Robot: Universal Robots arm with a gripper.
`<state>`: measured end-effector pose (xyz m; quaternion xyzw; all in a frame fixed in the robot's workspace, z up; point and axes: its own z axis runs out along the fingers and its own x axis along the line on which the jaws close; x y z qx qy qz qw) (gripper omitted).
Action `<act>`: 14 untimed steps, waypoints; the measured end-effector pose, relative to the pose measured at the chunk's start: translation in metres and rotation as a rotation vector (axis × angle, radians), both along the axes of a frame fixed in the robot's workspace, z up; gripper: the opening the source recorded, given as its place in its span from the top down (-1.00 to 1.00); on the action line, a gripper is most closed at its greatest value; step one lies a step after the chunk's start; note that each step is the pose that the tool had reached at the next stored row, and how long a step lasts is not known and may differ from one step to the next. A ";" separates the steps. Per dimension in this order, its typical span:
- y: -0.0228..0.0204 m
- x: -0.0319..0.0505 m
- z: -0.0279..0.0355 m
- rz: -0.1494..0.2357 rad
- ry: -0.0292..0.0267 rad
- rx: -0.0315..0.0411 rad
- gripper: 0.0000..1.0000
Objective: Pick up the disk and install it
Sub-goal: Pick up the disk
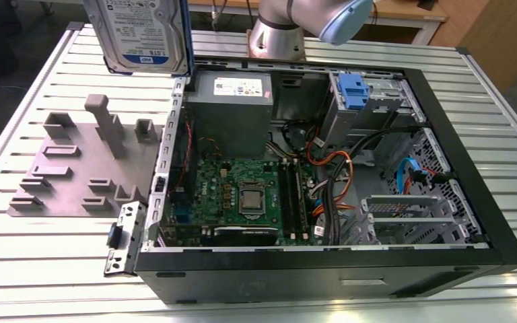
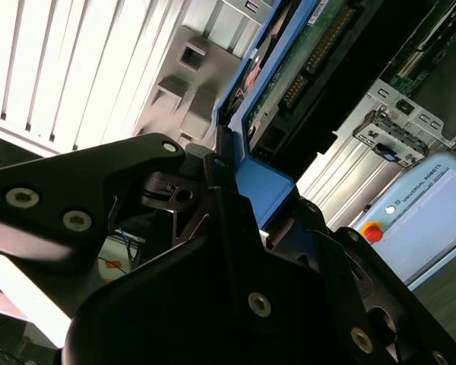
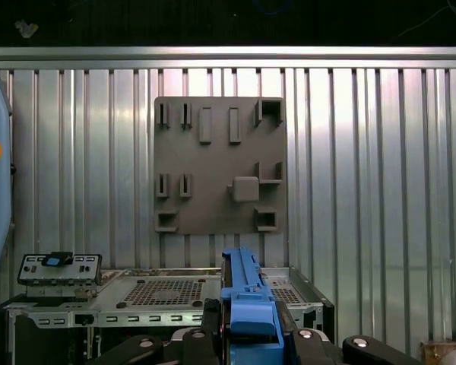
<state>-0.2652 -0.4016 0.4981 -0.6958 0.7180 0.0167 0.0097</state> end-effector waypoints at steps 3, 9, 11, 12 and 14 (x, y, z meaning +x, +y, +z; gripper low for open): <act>0.0000 0.0034 0.0000 0.000 0.0000 0.0000 0.26; 0.0000 0.0118 0.0000 0.000 0.0000 0.0000 0.26; 0.0000 0.0148 -0.0001 0.000 -0.0001 0.0000 0.26; 0.0000 0.0162 -0.0001 0.000 0.0000 0.0000 0.26; 0.0000 0.0182 -0.0001 0.000 -0.0001 0.0000 0.26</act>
